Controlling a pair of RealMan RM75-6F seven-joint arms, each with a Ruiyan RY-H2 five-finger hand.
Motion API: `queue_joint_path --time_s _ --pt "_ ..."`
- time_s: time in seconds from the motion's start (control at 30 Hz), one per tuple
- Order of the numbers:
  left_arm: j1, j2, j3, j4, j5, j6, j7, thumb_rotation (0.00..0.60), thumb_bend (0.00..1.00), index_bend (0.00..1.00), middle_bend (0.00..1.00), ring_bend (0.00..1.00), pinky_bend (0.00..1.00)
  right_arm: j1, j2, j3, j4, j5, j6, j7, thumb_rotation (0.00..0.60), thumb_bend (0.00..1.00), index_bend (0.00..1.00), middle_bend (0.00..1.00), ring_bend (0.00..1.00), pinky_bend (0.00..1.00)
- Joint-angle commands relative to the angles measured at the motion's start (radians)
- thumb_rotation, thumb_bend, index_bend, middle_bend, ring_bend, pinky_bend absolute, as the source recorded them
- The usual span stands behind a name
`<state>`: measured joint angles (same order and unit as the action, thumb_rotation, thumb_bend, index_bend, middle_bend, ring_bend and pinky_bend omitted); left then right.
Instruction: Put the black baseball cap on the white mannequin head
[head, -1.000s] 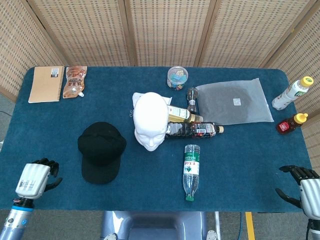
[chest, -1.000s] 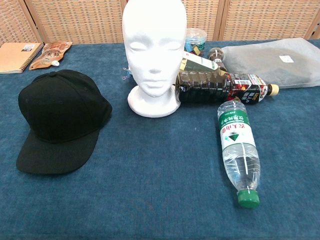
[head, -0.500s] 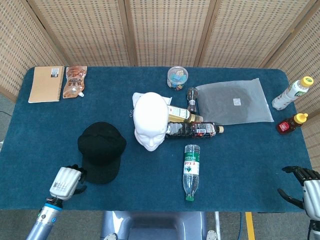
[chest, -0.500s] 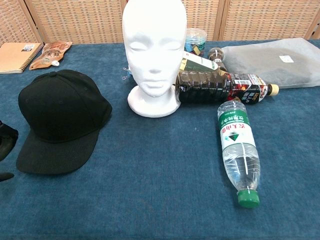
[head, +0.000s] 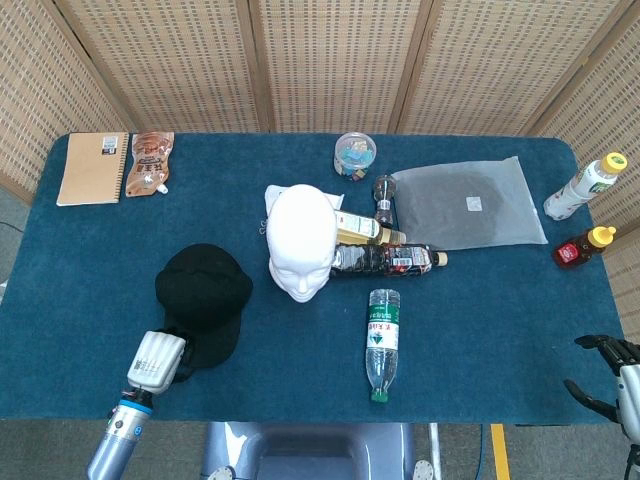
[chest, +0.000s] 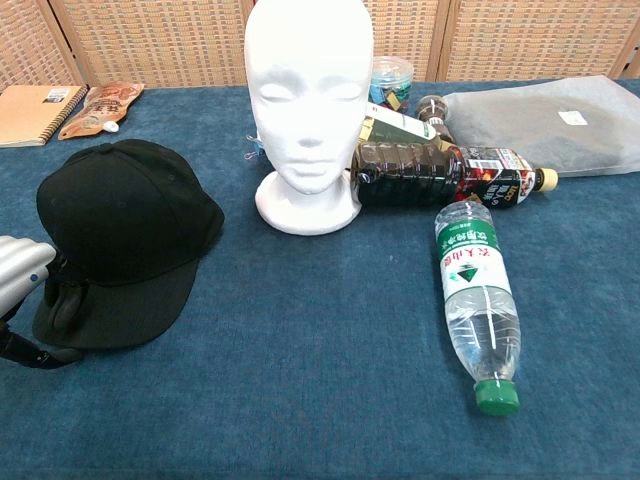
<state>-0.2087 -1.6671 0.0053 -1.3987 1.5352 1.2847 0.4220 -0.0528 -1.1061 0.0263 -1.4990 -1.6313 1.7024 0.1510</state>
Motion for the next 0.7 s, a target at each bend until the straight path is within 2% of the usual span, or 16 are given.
queue_joint_path --time_s 0.03,0.4,0.7 --pt "-0.003 -0.010 0.000 0.007 -0.001 0.004 0.003 0.600 0.12 0.70 0.67 0.50 0.64 -0.002 0.001 0.001 0.002 0.001 0.002 0.002 0.600 0.16 0.37 0.42 0.41 0.42" --pt "-0.018 -0.050 -0.007 0.060 0.011 0.024 -0.009 0.600 0.12 0.70 0.67 0.50 0.64 -0.009 0.000 0.004 0.011 0.008 0.007 0.015 0.600 0.16 0.37 0.42 0.41 0.42" --pt "-0.046 -0.058 -0.053 0.044 0.049 0.090 -0.050 0.600 0.13 0.70 0.67 0.50 0.65 -0.016 0.007 0.007 0.010 0.009 0.018 0.019 0.600 0.16 0.37 0.42 0.42 0.42"
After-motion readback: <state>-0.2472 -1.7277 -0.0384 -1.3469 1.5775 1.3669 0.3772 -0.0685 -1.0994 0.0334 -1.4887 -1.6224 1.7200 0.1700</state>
